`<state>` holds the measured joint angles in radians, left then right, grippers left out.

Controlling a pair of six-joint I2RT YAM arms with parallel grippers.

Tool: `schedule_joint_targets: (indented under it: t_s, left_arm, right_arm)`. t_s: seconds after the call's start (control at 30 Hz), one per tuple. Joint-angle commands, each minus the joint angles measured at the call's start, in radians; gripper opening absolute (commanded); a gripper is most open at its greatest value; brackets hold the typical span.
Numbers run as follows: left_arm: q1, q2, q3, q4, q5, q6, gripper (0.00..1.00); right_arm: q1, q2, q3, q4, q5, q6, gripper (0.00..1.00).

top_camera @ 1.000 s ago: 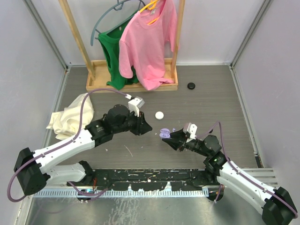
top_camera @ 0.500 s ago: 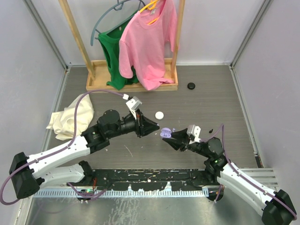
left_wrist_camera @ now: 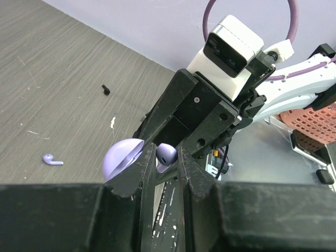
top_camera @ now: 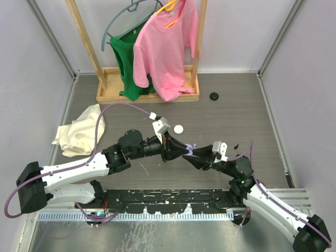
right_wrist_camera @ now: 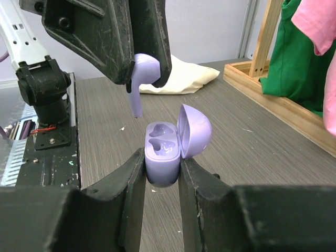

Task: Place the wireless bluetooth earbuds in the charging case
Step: Place the earbud in the charging case.

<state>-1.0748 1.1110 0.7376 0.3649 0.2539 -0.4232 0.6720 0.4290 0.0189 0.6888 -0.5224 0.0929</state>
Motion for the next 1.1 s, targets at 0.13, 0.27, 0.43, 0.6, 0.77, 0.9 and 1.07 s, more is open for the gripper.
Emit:
schedule_joint_targets:
  t_s: [0.13, 0.27, 0.43, 0.6, 0.77, 0.9, 1.07]
  left_arm:
    - [-0.02, 0.023, -0.012, 0.147, -0.004, 0.111, 0.17]
    - [-0.021, 0.037, -0.013, 0.152, -0.001, 0.117, 0.17]
    - [-0.02, 0.044, -0.02, 0.152, 0.0, 0.112, 0.17]
    - [-0.021, 0.041, -0.034, 0.152, -0.01, 0.103, 0.17]
    - [-0.021, 0.041, -0.046, 0.148, -0.021, 0.1, 0.17]
    - [-0.021, 0.037, -0.053, 0.147, -0.042, 0.1, 0.17]
    - [-0.021, 0.037, -0.057, 0.147, -0.068, 0.087, 0.17]
  right_arm:
    - [0.002, -0.019, 0.003, 0.06, -0.005, 0.013, 0.01]
    - [0.003, -0.018, 0.003, 0.058, -0.006, 0.013, 0.01]
    - [0.002, -0.018, 0.006, 0.053, -0.005, 0.011, 0.01]
    - [0.003, -0.021, 0.007, 0.045, -0.003, 0.009, 0.01]
    - [0.003, -0.022, 0.009, 0.04, -0.003, 0.008, 0.01]
    - [0.002, -0.024, 0.008, 0.038, -0.002, 0.008, 0.01]
    - [0.002, -0.024, 0.008, 0.038, -0.003, 0.009, 0.01]
